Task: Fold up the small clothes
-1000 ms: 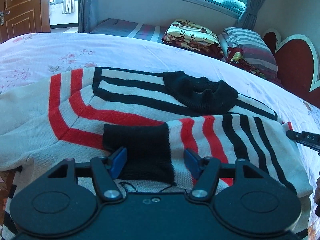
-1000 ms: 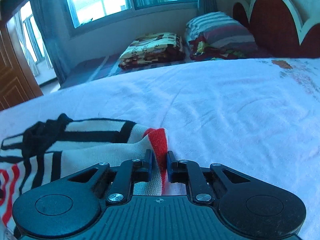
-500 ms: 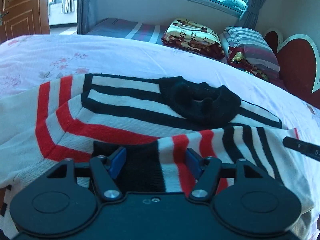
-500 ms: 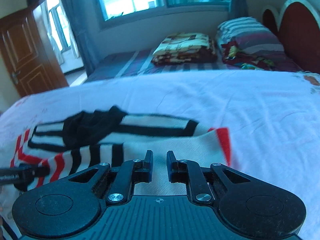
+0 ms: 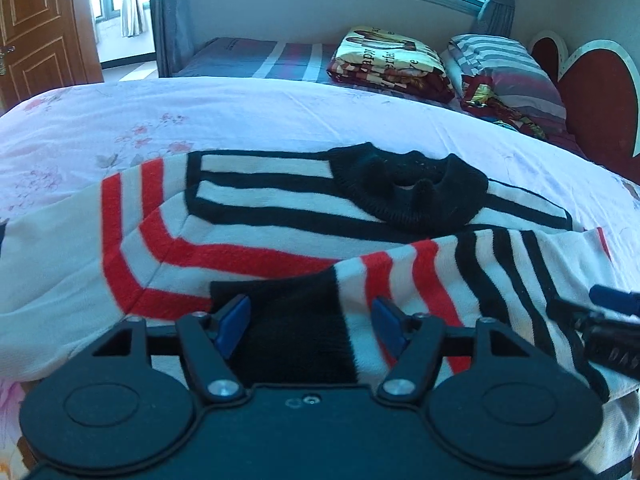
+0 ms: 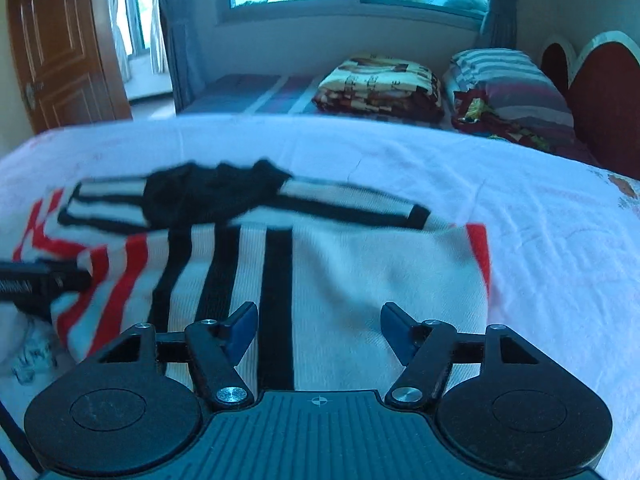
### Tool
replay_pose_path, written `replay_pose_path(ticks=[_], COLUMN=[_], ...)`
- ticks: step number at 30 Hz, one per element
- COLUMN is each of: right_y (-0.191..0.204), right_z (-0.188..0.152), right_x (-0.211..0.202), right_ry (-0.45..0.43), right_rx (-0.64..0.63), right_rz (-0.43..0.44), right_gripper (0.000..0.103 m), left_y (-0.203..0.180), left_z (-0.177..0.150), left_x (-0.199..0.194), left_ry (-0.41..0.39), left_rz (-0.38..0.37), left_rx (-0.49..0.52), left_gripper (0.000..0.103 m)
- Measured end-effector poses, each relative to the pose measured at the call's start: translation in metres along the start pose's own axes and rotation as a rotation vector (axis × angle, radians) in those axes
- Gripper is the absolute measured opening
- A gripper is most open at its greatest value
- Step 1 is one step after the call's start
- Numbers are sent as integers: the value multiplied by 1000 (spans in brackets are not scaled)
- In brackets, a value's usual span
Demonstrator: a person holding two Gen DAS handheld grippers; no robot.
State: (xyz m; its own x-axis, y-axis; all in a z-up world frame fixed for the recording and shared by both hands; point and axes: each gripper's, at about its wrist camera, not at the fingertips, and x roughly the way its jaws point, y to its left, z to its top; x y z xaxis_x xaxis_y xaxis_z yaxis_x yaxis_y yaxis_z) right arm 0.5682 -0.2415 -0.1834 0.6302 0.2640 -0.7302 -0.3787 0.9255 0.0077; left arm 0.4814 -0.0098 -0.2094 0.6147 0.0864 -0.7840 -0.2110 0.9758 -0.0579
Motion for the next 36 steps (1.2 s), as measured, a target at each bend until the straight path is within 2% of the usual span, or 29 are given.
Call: replay_pose_path(ticks=[4, 9, 14, 24, 30, 36], right_y=[12, 37, 76, 158, 188, 216], right_z=[1, 0, -4, 2, 6, 9], right_x=[-11, -27, -48, -58, -44, -29], right_ry=[-5, -14, -27, -48, -36, -24], right_rx=[31, 86, 94, 92, 95, 67], right_rz=[17, 48, 57, 102, 125, 152], right_gripper=[68, 68, 68, 68, 68, 68], left_y=[14, 35, 62, 140, 216, 303], left_z=[-4, -5, -4, -12, -26, -50], left_x=[-8, -29, -46, -66, -85, -99], left_ry=[13, -10, -28, -20, -21, -8], left_rz=[14, 13, -1, -24, -20, -1], left_rx=[-17, -28, -23, -49, -176, -413], left_gripper=[70, 72, 77, 77, 77, 76])
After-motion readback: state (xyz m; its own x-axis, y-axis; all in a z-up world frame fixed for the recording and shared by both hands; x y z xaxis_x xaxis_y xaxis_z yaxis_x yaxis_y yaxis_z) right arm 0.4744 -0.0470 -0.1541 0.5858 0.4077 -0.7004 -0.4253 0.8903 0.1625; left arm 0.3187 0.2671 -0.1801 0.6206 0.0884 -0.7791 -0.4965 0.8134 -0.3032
